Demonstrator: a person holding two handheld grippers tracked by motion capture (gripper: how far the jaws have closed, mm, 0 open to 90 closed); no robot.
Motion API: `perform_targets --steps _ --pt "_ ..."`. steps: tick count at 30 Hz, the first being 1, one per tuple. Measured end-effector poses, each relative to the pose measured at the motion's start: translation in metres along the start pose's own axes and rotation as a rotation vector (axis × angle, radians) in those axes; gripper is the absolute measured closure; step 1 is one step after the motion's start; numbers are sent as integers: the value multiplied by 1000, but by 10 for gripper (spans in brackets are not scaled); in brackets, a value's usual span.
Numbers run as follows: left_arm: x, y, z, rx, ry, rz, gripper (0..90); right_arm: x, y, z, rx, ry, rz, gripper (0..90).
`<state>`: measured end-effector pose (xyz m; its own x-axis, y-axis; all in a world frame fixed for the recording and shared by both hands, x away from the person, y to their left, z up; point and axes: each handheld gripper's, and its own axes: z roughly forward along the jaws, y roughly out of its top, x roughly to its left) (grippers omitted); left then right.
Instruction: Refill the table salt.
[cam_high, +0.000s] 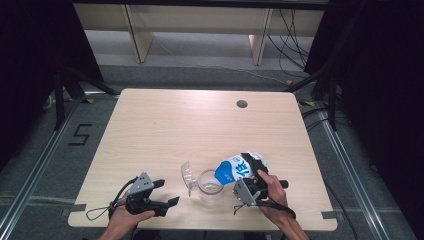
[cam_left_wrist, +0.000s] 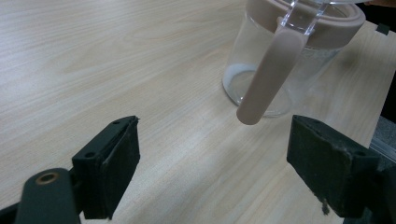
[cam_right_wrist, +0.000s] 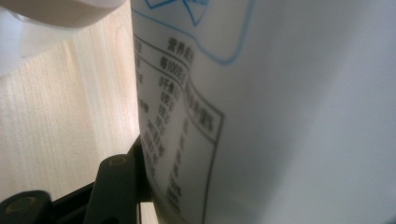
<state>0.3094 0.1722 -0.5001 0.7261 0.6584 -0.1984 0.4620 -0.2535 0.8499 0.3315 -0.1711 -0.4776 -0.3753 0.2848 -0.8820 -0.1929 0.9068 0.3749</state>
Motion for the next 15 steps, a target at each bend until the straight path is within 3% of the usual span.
perform_targets --steps 2,4,6,8,9,12,14,15 --pt "0 0 0 3 -1 8 167 -1 0 0 -2 -1 -5 464" --pt "0 0 0 5 -2 7 167 -4 1 0 -13 -11 -52 464" --pt "-1 0 0 3 -1 -6 167 -2 0 -1 3 -15 -9 465" --pt "-1 0 0 3 2 -5 167 -2 -1 2 -16 -20 -42 465" --pt "-1 0 0 4 3 -5 167 -1 -1 1 3 -23 -36 464" --pt "-2 0 -1 4 12 -2 167 0 0 2 -1 -13 -45 466" --pt "-2 -1 0 -5 1 -3 167 0 0 2 -8 -32 -59 467" --pt "-2 0 0 -2 3 5 167 -3 2 2 -14 -33 -116 467"
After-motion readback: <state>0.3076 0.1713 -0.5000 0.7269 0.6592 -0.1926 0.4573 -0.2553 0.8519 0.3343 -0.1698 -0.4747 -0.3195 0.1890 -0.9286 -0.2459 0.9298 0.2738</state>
